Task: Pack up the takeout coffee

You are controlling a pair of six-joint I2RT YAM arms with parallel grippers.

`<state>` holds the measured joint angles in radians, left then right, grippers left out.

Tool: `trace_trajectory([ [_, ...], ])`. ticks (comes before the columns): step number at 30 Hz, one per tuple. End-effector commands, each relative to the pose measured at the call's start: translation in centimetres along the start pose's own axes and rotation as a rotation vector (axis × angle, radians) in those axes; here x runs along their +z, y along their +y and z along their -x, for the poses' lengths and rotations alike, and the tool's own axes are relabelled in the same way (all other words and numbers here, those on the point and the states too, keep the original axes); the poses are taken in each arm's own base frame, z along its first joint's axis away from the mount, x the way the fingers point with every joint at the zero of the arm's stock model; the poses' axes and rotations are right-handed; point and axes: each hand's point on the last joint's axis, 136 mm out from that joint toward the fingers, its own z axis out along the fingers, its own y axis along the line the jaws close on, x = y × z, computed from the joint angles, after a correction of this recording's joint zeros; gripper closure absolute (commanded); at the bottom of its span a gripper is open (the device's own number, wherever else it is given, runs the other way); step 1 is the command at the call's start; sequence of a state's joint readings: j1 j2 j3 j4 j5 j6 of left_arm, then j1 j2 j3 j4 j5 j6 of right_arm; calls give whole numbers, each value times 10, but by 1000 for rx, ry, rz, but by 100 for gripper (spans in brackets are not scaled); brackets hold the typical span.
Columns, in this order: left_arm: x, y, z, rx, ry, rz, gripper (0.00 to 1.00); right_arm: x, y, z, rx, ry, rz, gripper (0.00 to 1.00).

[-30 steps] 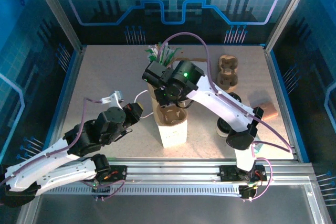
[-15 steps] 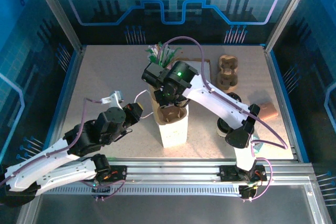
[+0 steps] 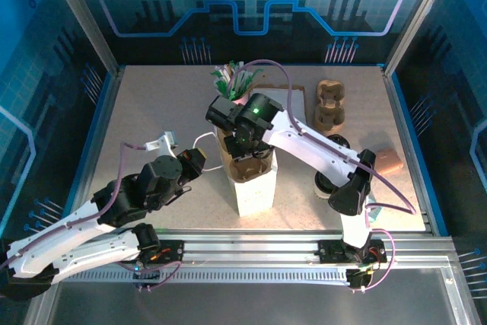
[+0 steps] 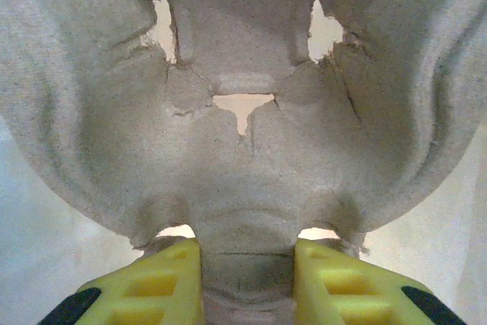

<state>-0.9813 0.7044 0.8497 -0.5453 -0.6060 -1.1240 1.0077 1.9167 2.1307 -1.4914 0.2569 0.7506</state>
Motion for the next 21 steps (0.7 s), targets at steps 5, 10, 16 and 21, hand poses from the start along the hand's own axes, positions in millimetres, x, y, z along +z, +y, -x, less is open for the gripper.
trace_trajectory([
  [5,-1,4,3,32,-24,12,100,5,-4,-5,-50,32,-28,71],
  [10,-2,3,3,42,-23,10,100,15,-8,-6,-49,50,-35,71],
  [16,-1,2,4,57,-27,10,100,24,-9,-14,-58,78,-41,71],
  [21,0,-1,5,71,-28,10,100,37,-8,-19,-66,104,-32,71],
])
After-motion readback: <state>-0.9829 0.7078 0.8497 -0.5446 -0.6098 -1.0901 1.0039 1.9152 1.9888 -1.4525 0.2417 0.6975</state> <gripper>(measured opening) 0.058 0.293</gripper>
